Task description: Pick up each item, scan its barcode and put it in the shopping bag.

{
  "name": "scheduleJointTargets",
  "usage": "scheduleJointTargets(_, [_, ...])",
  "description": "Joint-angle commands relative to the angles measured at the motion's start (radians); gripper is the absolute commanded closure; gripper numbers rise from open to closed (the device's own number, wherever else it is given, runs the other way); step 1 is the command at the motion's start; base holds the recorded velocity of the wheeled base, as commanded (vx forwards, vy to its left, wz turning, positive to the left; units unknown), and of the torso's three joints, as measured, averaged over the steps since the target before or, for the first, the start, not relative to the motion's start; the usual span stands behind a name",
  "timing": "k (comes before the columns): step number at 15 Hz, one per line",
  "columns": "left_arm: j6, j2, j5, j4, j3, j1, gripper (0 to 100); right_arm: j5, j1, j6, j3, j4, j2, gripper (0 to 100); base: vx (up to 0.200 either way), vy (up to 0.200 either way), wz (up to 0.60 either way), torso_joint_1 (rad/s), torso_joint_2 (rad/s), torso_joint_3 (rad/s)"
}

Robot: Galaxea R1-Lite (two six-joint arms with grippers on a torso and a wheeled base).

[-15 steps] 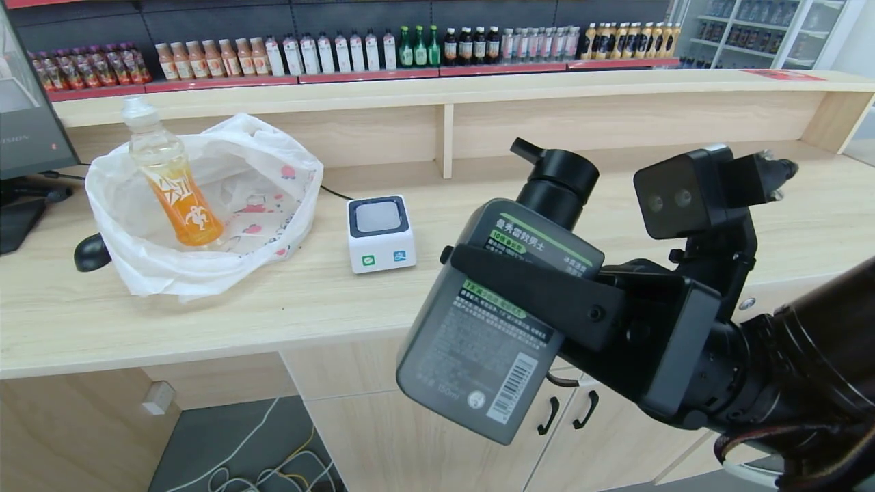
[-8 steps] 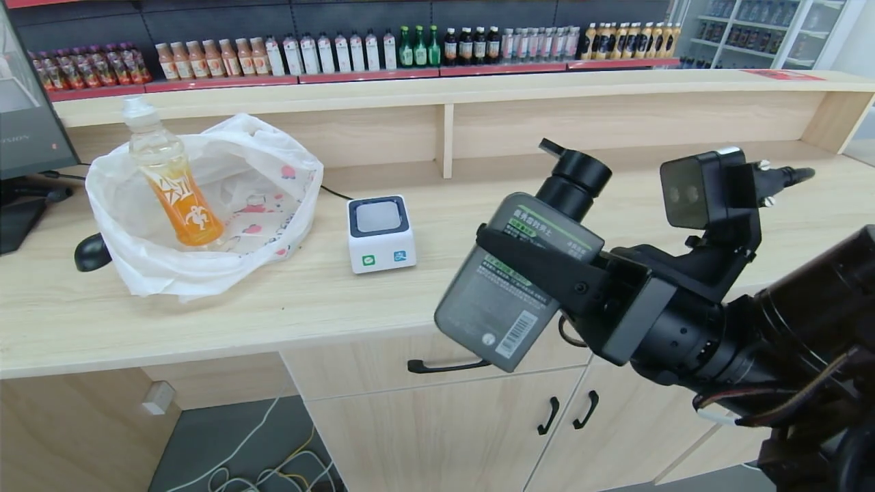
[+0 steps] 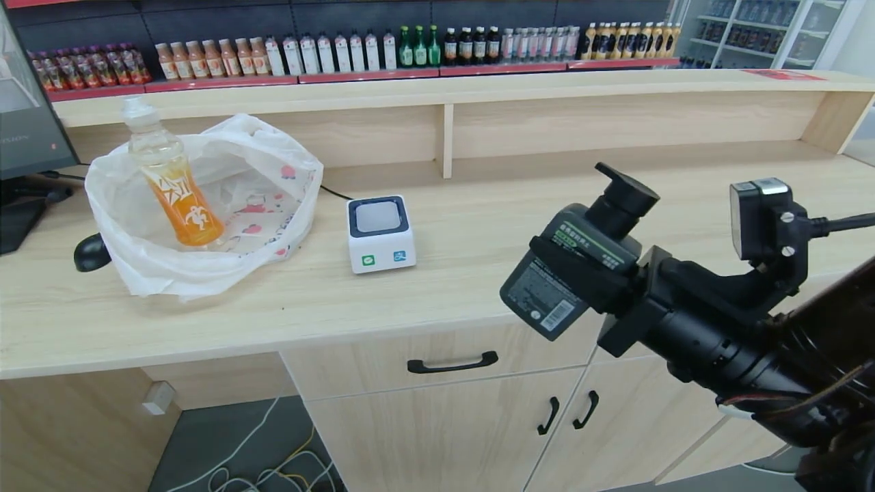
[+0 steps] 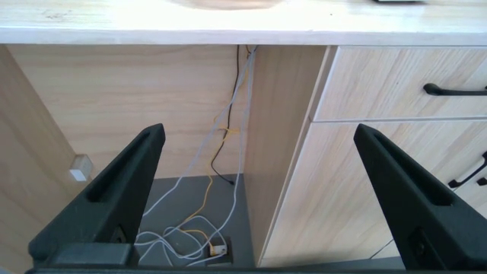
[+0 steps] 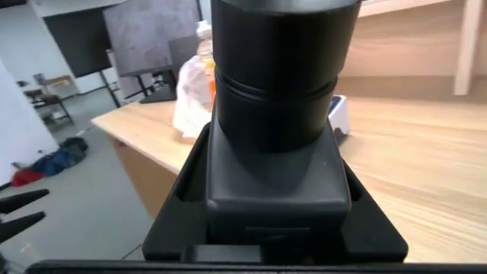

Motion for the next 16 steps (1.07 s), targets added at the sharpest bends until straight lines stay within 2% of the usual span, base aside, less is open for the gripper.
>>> scheduleJointTargets(1, [0.0,0.0,0.0,0.001,0.0,0.0,0,-0.044,-0.013,-0.031,0.023,-0.001,-0.029,100,0.0,0.0,0.0,0.0,0.0,0.0])
scheduleJointTargets(2, [0.0,0.0,0.0,0.001,0.0,0.0,0,-0.146,-0.065,-0.101,0.015,-0.001,-0.03,100,0.0,0.0,0.0,0.0,0.0,0.0])
scheduleJointTargets(4, [0.0,0.0,0.0,0.001,0.0,0.0,0,-0.243,-0.136,-0.15,0.001,0.003,-0.04,100,0.0,0.0,0.0,0.0,0.0,0.0])
scheduleJointTargets(6, [-0.001,0.0,0.0,0.0,0.0,0.0,0,-0.249,-0.183,-0.18,-0.04,0.012,-0.038,100,0.0,0.0,0.0,0.0,0.0,0.0])
scheduleJointTargets(9, [-0.004,0.0,0.0,0.0,0.0,0.0,0,-0.266,-0.205,-0.189,-0.063,0.012,-0.018,100,0.0,0.2,0.0,-0.001,0.0,0.001])
scheduleJointTargets(12, [-0.003,0.0,0.0,0.0,0.0,0.0,0,-0.399,-0.2,-0.183,-0.031,0.0,-0.015,100,0.0,0.2,0.0,0.004,0.0,-0.001])
scheduleJointTargets(16, [-0.004,0.0,0.0,0.001,0.0,0.0,0,-0.413,-0.197,-0.161,-0.019,-0.001,-0.02,100,0.0,0.2,0.0,0.002,0.0,0.001])
